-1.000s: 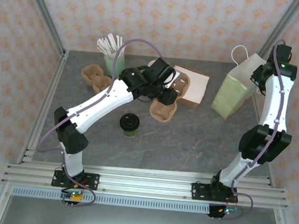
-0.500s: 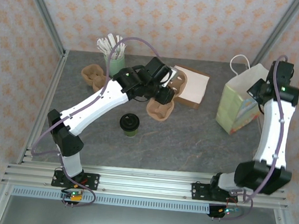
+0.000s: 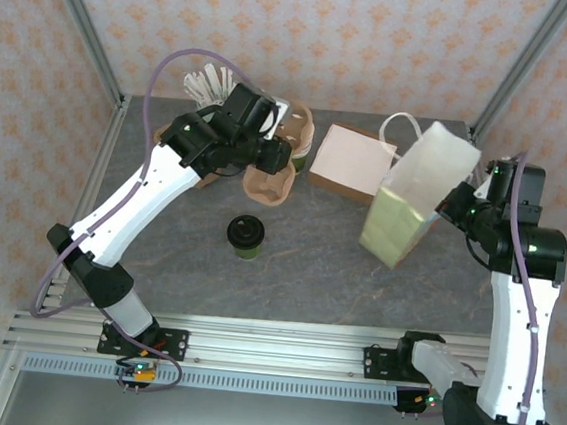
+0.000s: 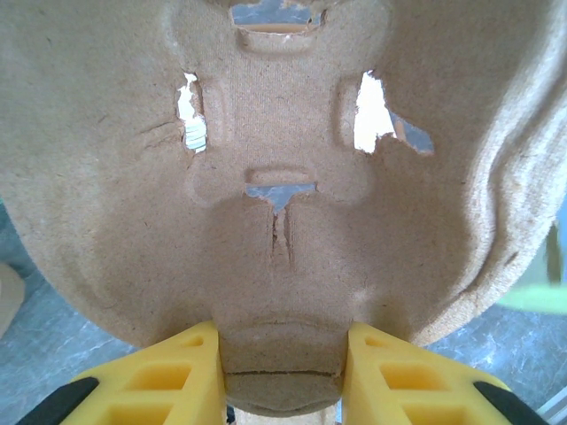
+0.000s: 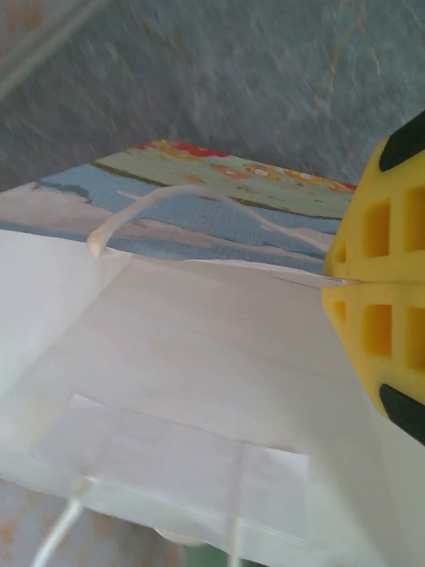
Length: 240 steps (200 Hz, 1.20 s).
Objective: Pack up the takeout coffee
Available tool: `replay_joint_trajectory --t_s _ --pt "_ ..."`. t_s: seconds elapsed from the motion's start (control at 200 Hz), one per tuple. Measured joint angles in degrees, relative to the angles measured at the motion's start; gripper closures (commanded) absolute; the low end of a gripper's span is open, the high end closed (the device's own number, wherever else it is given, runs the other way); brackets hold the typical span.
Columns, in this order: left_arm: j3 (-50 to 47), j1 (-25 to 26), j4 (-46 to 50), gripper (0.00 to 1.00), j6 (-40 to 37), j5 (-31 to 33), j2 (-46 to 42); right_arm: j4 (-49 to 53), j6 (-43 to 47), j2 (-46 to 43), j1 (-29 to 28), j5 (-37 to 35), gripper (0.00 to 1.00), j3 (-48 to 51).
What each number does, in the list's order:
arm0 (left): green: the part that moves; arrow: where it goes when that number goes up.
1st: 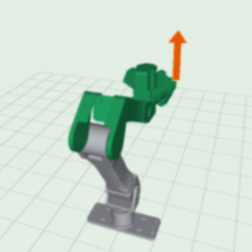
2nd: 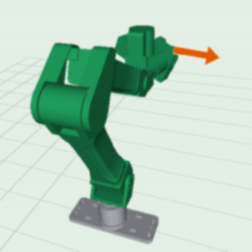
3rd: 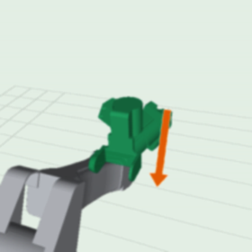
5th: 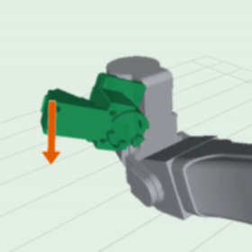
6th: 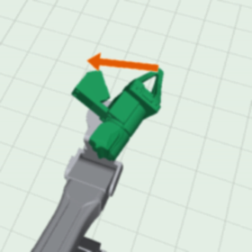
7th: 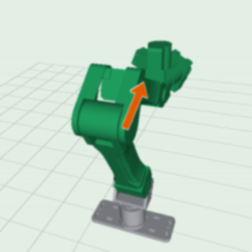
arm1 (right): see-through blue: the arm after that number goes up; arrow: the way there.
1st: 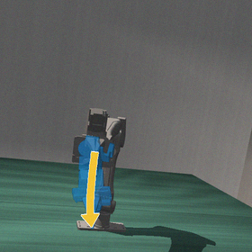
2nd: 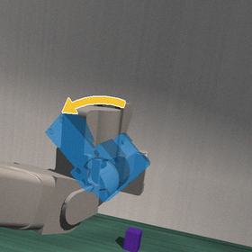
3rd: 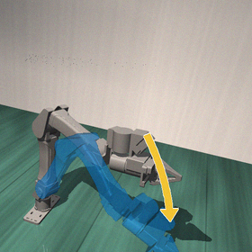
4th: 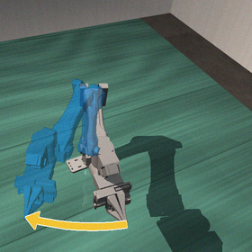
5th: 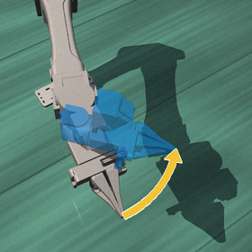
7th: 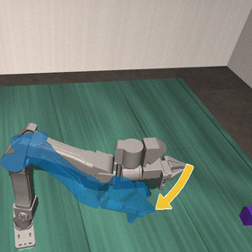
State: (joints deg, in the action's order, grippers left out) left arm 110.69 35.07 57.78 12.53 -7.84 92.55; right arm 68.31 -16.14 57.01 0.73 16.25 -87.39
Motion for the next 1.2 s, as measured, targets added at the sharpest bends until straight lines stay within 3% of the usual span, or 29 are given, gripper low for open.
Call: replay_joint_trajectory --t_s 0.28,0.581,1.041,1.201 --pt "2.1 -1.6 2.7 0.68 0.0 2.9 -1.1 -2.8 -8.2 -2.2 -14.8 3.3 1.0 2.1" --pt "2.1 -4.6 3.8 0.68 -0.1 5.6 -2.1 -10.4 -14.4 1.0 -31.1 -3.2 1.0 7.7" --pt "1.0 -7.0 5.7 0.67 -0.6 9.0 -5.2 -20.5 -21.9 5.3 -40.2 -12.7 1.0 14.1" --pt "3.1 -7.0 6.5 0.68 -0.5 8.1 -6.4 -22.5 -23.9 6.3 -41.9 -13.7 0.87 15.5"
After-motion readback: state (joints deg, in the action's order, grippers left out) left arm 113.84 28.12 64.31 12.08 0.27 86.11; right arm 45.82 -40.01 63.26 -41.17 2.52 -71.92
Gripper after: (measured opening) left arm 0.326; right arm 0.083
